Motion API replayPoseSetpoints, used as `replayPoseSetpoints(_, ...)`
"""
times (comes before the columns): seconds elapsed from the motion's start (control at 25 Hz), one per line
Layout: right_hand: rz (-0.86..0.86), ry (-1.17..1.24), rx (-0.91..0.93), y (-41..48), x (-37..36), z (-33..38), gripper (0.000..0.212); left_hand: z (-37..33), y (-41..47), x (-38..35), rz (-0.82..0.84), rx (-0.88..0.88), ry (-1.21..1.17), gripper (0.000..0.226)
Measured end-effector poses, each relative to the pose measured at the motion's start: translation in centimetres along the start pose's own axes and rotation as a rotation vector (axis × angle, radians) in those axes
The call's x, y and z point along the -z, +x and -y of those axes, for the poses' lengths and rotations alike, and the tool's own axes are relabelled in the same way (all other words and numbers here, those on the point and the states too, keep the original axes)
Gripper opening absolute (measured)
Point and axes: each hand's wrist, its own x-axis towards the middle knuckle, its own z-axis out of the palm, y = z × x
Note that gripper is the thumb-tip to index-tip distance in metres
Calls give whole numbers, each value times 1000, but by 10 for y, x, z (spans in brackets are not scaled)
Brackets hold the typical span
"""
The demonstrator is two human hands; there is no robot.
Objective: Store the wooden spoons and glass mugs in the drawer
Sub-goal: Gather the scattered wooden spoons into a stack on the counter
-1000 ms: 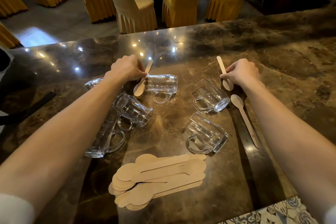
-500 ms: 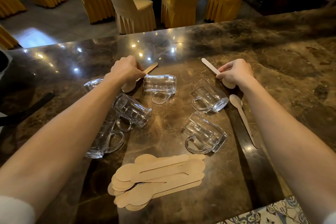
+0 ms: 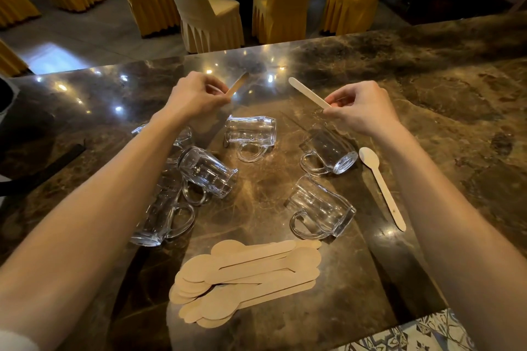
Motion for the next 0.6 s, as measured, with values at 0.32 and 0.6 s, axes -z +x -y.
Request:
replayPoseSetpoints(0.32,73,24,126,-36,6,28,13,-15,-28,15,-1,-99,-132,19)
replayPoseSetpoints(0.6,143,43,184,-66,11,45,13,-22,-58,26,56,-127,-192,20)
